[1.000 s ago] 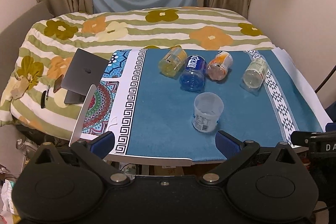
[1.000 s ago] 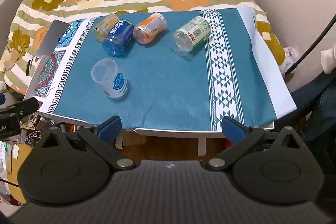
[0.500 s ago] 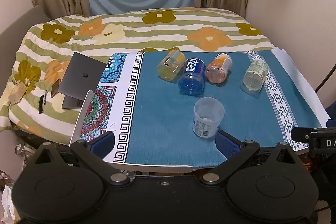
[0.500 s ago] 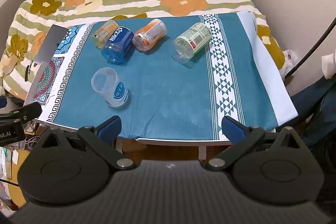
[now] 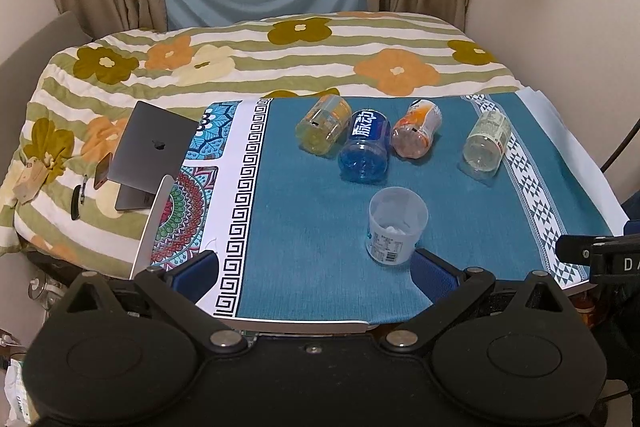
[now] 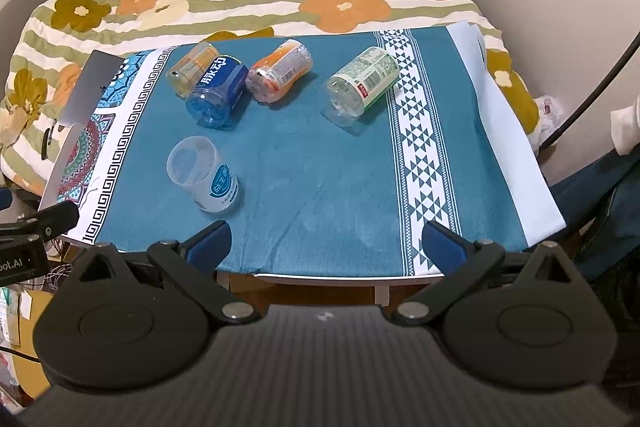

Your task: Flip cup upright

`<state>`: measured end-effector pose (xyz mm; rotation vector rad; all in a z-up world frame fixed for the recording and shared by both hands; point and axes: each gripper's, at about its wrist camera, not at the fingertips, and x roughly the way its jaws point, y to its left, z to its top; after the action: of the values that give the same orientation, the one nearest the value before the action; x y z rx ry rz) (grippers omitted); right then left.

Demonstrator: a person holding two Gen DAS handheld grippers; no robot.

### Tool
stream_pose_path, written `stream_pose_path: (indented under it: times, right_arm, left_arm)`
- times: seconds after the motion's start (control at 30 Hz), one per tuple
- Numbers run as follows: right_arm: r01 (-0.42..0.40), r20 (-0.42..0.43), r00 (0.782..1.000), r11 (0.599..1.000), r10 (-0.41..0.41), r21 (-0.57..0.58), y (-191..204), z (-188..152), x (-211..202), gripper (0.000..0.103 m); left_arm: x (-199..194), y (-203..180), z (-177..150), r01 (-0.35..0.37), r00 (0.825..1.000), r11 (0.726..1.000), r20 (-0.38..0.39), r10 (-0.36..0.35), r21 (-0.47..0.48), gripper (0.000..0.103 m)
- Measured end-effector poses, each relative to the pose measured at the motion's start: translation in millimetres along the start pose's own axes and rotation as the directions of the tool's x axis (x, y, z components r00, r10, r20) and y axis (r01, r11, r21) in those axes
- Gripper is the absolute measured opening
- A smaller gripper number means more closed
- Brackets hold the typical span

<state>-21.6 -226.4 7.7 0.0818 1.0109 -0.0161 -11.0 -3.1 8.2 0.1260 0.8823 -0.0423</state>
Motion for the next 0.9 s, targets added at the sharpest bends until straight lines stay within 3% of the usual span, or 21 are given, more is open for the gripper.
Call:
stream_pose_path:
  times: [0.9]
  right_arm:
    - [0.002,0.011,1.000,1.000,-0.002,0.001,-1.0,-0.5,-2.9,0.103]
  left_arm:
    - [-1.1,-0.9,-2.5,0.012,1.000,1.000,0.003,-0.012,-0.016,0.103]
